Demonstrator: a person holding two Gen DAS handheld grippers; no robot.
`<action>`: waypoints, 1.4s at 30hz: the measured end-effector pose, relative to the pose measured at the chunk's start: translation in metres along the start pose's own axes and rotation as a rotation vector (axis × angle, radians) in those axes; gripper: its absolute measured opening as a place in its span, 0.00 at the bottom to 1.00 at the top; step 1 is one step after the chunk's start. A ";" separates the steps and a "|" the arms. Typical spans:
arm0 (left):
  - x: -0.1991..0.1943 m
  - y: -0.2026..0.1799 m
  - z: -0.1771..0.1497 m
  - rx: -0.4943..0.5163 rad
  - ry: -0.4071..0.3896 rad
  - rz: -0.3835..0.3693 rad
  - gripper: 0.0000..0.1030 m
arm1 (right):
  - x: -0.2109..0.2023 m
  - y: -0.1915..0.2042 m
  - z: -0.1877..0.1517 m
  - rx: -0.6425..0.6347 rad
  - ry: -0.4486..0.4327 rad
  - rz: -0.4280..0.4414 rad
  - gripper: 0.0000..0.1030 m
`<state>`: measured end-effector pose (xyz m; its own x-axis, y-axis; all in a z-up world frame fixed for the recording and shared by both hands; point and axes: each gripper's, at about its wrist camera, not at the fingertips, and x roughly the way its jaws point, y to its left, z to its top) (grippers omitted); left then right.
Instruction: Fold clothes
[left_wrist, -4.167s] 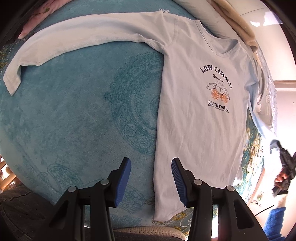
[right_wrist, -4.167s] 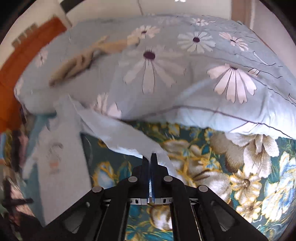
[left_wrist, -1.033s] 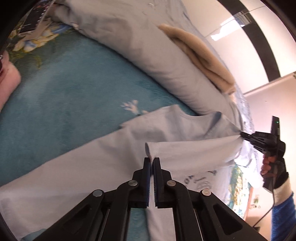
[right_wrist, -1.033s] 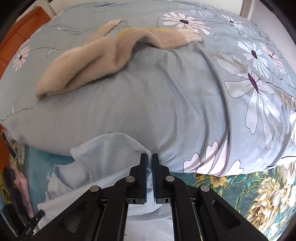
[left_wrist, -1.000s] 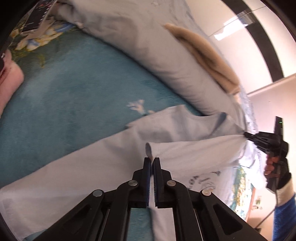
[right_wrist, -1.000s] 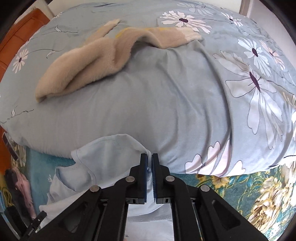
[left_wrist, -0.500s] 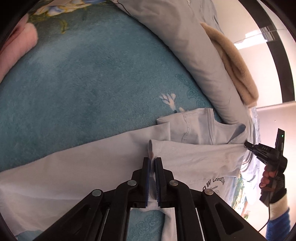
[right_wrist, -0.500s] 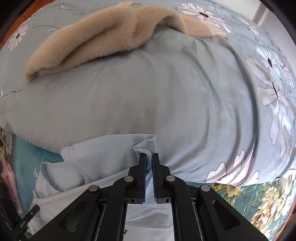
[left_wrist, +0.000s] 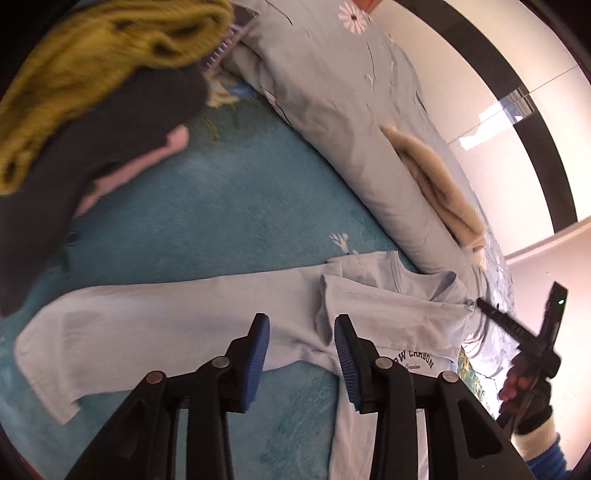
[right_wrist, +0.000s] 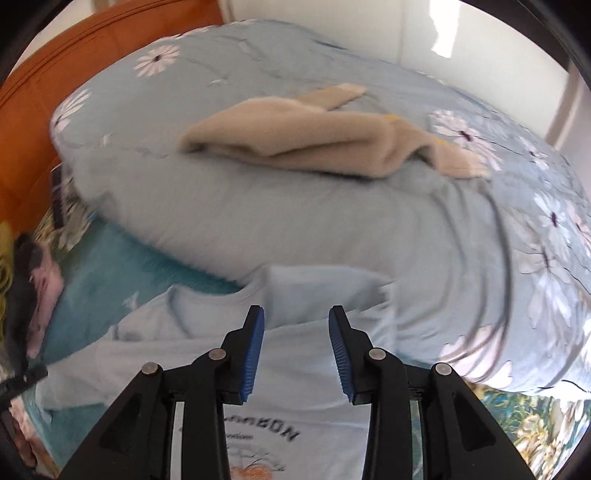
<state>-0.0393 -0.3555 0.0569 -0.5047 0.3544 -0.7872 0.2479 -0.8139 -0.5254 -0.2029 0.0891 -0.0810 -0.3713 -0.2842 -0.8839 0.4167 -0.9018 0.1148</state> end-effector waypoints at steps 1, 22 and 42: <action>-0.011 0.004 -0.002 0.003 -0.016 -0.001 0.42 | 0.006 0.023 -0.009 -0.040 0.020 0.053 0.36; -0.172 0.099 0.012 -0.086 -0.267 0.035 0.53 | 0.048 0.405 -0.131 -0.832 0.138 0.516 0.44; -0.136 0.060 0.015 -0.050 -0.213 -0.016 0.53 | -0.013 0.195 0.000 -0.038 -0.032 0.699 0.01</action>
